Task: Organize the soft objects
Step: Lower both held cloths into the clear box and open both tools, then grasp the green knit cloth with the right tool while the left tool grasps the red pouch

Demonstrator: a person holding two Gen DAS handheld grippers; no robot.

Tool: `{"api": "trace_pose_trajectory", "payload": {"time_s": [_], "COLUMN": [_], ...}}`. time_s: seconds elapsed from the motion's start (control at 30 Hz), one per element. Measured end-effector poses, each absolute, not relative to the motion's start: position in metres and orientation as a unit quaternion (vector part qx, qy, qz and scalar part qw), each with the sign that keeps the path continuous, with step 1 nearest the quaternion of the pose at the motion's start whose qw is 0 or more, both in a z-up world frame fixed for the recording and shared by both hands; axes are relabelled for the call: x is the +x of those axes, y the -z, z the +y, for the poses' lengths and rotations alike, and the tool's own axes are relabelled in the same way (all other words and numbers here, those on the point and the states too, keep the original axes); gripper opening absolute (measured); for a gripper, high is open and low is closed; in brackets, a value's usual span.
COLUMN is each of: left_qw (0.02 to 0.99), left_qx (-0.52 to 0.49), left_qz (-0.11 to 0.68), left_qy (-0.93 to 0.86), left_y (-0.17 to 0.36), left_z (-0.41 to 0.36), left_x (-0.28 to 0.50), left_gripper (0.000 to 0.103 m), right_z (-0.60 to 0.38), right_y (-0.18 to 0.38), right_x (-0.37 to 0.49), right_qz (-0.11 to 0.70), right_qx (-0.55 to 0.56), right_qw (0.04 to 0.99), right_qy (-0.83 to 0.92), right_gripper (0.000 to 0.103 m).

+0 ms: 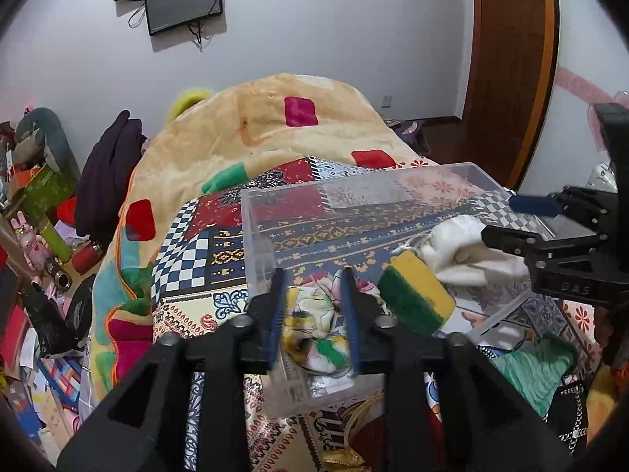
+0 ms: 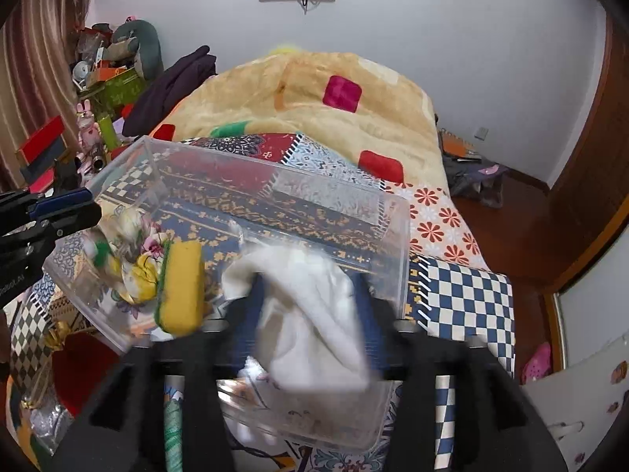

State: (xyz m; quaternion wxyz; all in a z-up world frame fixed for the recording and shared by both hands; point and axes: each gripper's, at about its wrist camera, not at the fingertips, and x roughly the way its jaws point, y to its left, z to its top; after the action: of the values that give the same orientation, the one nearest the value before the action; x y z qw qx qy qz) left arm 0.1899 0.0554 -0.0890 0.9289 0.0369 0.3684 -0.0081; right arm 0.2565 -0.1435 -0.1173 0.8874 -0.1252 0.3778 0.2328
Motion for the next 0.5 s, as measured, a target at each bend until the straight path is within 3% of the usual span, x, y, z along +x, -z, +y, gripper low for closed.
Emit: {"api": "trace_pose_trajectory", "payload": {"time_s": [0.17,0.23,0.3,0.5], "left_qw": [0.934,0.936,0.94,0.943], "left_qx": [0.01,0.003,-0.007,-0.029], "left_qz": [0.358,0.35,0.341,0.329], "left_qy": [0.018,0.019,0.021,0.034], "left_y": [0.076,0.069,0.06,0.044], "left_z": [0.061,0.063,0.065,0.064], "left_x": [0.175,0.169,0.158,0.125], "left_gripper": [0.047,0.052,0.058,0.067], "right_z": [-0.155,-0.162,-0.166,-0.172], "right_y": [0.093,0.081,0.072,0.056], "right_x": [0.24,0.231,0.222,0.188], "right_qz": [0.343,0.331,0.319,0.301], "right_qx": [-0.112,-0.095,-0.083,-0.08], "right_qw": [0.902,0.906,0.91,0.908], "right_qy": [-0.237,-0.244,-0.25,-0.281], "right_gripper": [0.063,0.077,0.083,0.086]}}
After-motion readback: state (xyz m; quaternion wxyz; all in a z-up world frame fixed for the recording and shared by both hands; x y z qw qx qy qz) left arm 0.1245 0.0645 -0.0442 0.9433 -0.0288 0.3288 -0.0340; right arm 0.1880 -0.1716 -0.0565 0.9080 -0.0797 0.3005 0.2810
